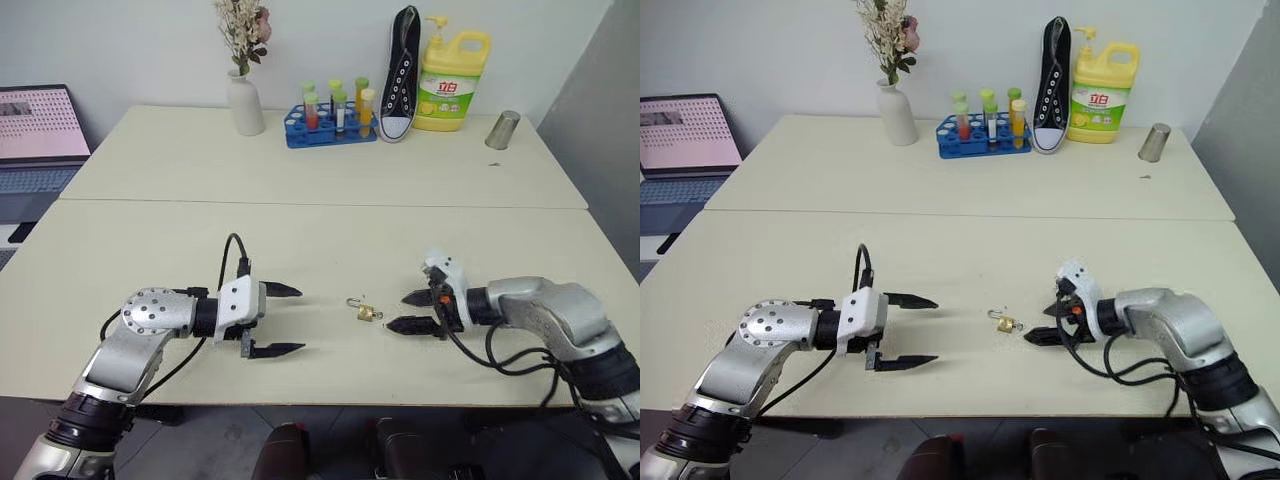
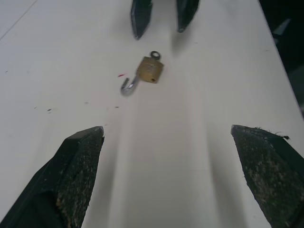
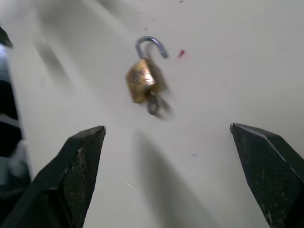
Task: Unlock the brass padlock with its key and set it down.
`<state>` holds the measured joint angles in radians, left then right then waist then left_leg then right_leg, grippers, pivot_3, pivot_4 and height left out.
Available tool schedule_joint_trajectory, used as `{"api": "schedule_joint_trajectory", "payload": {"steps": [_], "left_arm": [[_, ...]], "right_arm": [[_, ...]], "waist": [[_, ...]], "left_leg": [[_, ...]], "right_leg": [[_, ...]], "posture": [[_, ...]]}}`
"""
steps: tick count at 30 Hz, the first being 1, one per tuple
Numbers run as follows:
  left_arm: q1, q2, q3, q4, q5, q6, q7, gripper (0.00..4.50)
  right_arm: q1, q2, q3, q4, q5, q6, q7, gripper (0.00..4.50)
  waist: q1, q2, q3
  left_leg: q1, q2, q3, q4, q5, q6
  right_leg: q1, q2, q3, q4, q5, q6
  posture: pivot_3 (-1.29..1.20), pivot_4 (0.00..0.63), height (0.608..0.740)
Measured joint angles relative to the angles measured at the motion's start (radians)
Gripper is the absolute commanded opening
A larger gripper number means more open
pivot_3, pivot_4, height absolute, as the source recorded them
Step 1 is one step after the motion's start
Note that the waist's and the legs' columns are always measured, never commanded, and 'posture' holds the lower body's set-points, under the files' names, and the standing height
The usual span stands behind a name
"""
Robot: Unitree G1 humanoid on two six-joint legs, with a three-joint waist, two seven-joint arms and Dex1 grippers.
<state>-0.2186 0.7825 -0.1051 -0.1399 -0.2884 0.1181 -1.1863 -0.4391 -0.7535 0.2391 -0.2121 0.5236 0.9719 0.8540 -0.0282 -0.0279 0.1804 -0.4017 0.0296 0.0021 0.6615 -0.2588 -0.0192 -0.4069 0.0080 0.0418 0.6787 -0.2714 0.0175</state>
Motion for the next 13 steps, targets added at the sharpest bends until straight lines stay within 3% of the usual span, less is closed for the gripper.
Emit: {"api": "schedule_joint_trajectory", "payload": {"steps": [5, 13], "left_arm": [[-0.013, 0.018, 0.004, -0.054, 0.000, 0.080, 0.019, 4.50], [-0.062, 0.026, 0.001, -0.060, -0.023, 0.107, -0.031, 4.50]], "right_arm": [[0.104, -0.060, -0.048, -0.180, -0.031, -0.169, 0.048, 4.47], [0.176, -0.129, -0.128, -0.226, -0.075, -0.306, 0.072, 4.47]], "waist": [[-0.006, 0.000, 0.000], [0.001, 0.000, 0.001]], "left_leg": [[0.000, 0.002, 0.000, -0.001, 0.000, 0.000], [0.000, 0.000, 0.000, 0.000, 0.000, 0.000]], "right_leg": [[0.000, 0.001, 0.000, 0.000, 0.000, 0.000], [0.000, 0.002, 0.000, 0.000, 0.000, 0.000]], "posture": [[0.00, 0.150, 0.740], [0.00, 0.150, 0.740]]}}
